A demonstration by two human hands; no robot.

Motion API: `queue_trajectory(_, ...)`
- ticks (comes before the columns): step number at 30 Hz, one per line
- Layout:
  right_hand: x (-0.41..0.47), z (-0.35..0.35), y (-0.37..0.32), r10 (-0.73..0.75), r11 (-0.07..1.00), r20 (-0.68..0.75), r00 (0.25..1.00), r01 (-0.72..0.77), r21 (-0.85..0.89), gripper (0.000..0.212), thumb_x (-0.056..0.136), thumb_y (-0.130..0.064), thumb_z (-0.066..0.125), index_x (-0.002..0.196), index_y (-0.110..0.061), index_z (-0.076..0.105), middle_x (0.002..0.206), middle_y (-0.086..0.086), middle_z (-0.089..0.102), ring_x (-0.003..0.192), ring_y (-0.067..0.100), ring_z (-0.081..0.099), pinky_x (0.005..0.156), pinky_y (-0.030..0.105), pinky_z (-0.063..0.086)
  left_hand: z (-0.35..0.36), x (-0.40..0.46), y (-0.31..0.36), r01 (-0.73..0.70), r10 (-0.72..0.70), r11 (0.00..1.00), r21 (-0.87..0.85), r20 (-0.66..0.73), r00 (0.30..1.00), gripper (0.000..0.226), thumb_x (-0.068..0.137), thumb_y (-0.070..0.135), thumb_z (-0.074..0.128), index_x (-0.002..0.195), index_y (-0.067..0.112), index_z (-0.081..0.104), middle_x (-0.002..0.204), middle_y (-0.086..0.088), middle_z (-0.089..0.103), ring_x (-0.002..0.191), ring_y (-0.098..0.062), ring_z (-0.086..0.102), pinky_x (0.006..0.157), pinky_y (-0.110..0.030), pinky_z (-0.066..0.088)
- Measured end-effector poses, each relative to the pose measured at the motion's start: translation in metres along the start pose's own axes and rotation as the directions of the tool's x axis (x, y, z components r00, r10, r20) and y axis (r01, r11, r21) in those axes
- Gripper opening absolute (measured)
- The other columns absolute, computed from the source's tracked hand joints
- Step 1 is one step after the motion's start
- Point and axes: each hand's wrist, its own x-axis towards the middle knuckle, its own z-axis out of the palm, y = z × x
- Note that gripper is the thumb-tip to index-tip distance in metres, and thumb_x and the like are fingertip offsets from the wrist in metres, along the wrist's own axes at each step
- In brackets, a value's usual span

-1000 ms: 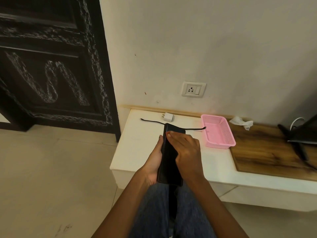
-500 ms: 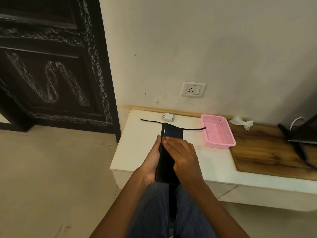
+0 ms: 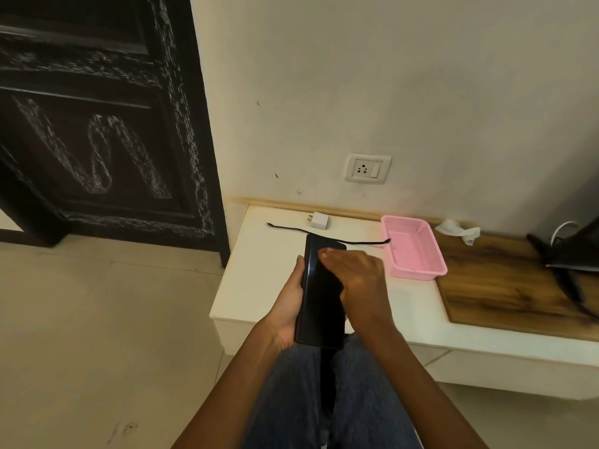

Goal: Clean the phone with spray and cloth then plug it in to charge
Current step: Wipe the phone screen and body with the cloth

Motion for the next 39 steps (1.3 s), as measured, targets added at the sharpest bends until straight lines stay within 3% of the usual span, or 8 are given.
queue_trajectory(2, 0.004, 0.001, -0.003, 0.094, 0.995, -0.039, 0.995, -0.094, -0.010, 0.057, 0.054, 0.022, 0.072, 0.104, -0.005, 0.071, 0.106, 0.009, 0.071, 0.097, 0.030, 0.066, 0.082, 0.043, 0.047, 0.003, 0.002, -0.001, 0.000, 0.000, 1.000, 0.023, -0.009, 1.000, 0.065, 0.084, 0.071, 0.037, 0.095, 0.021, 0.078, 0.095, -0.012, 0.075, 0.082, -0.023, 0.072, 0.071, -0.031, 0.058)
queue_trajectory(7, -0.012, 0.004, -0.012, -0.091, 0.995, -0.021, 0.996, 0.091, -0.032, 0.051, 0.061, 0.014, 0.062, 0.108, -0.004, 0.069, 0.110, 0.008, 0.070, 0.102, 0.026, 0.065, 0.085, 0.036, 0.045, -0.004, 0.003, 0.004, 0.003, -0.003, 1.000, 0.016, 0.006, 1.000, 0.068, 0.083, 0.072, 0.038, 0.098, 0.018, 0.077, 0.102, -0.013, 0.074, 0.092, -0.025, 0.071, 0.071, -0.031, 0.058)
queue_trajectory(12, 0.002, -0.001, 0.004, 0.149, 0.989, -0.006, 0.989, -0.149, -0.007, 0.065, 0.047, 0.024, 0.075, 0.104, -0.006, 0.071, 0.105, 0.007, 0.072, 0.097, 0.028, 0.066, 0.080, 0.043, 0.044, 0.001, 0.006, -0.003, -0.001, 0.002, 0.998, 0.056, -0.024, 1.000, 0.066, 0.083, 0.073, 0.035, 0.094, 0.023, 0.078, 0.100, -0.012, 0.074, 0.087, -0.024, 0.072, 0.067, -0.031, 0.058)
queue_trajectory(17, -0.013, 0.005, -0.002, -0.074, 0.997, 0.034, 0.997, 0.075, -0.009, 0.062, 0.052, 0.022, 0.070, 0.107, -0.005, 0.069, 0.110, 0.007, 0.070, 0.102, 0.026, 0.065, 0.084, 0.036, 0.044, -0.005, 0.005, 0.001, 0.005, -0.005, 0.999, 0.052, -0.004, 1.000, 0.070, 0.081, 0.075, 0.036, 0.100, 0.020, 0.076, 0.105, -0.013, 0.073, 0.094, -0.026, 0.071, 0.071, -0.032, 0.058)
queue_trajectory(23, -0.004, 0.003, 0.008, 0.125, 0.991, 0.020, 0.992, -0.126, 0.038, 0.065, 0.047, 0.023, 0.078, 0.107, -0.003, 0.069, 0.109, 0.010, 0.070, 0.099, 0.030, 0.066, 0.079, 0.042, 0.051, 0.004, 0.004, -0.002, 0.012, -0.010, 0.998, 0.066, -0.022, 1.000, 0.071, 0.082, 0.074, 0.037, 0.108, 0.018, 0.073, 0.102, -0.014, 0.073, 0.086, -0.026, 0.072, 0.071, -0.033, 0.058)
queue_trajectory(28, -0.016, 0.000, 0.003, -0.097, 0.995, 0.034, 0.995, 0.096, 0.022, 0.063, 0.050, 0.024, 0.073, 0.108, -0.001, 0.068, 0.111, 0.012, 0.069, 0.103, 0.029, 0.065, 0.082, 0.039, 0.048, -0.003, 0.002, 0.005, -0.002, 0.002, 0.997, 0.079, -0.002, 1.000, 0.070, 0.082, 0.075, 0.035, 0.104, 0.022, 0.075, 0.108, -0.013, 0.072, 0.094, -0.025, 0.071, 0.075, -0.034, 0.057)
queue_trajectory(32, -0.008, -0.003, 0.013, 0.069, 0.995, 0.027, 0.997, -0.071, 0.065, 0.063, 0.048, 0.022, 0.078, 0.106, -0.001, 0.069, 0.108, 0.013, 0.070, 0.098, 0.031, 0.066, 0.078, 0.045, 0.052, -0.001, 0.003, 0.004, -0.004, 0.007, 0.994, 0.106, -0.025, 1.000, 0.073, 0.083, 0.076, 0.031, 0.107, 0.021, 0.072, 0.104, -0.015, 0.072, 0.086, -0.026, 0.072, 0.072, -0.035, 0.057)
queue_trajectory(39, -0.017, -0.001, 0.015, -0.073, 0.996, -0.013, 0.997, 0.074, 0.040, 0.054, 0.057, 0.020, 0.060, 0.105, -0.001, 0.070, 0.107, 0.011, 0.071, 0.099, 0.030, 0.066, 0.078, 0.041, 0.051, -0.005, -0.002, 0.008, -0.034, 0.035, 0.994, 0.107, -0.014, 0.999, 0.069, 0.085, 0.074, 0.029, 0.095, 0.026, 0.076, 0.102, -0.012, 0.074, 0.092, -0.026, 0.071, 0.069, -0.035, 0.059)
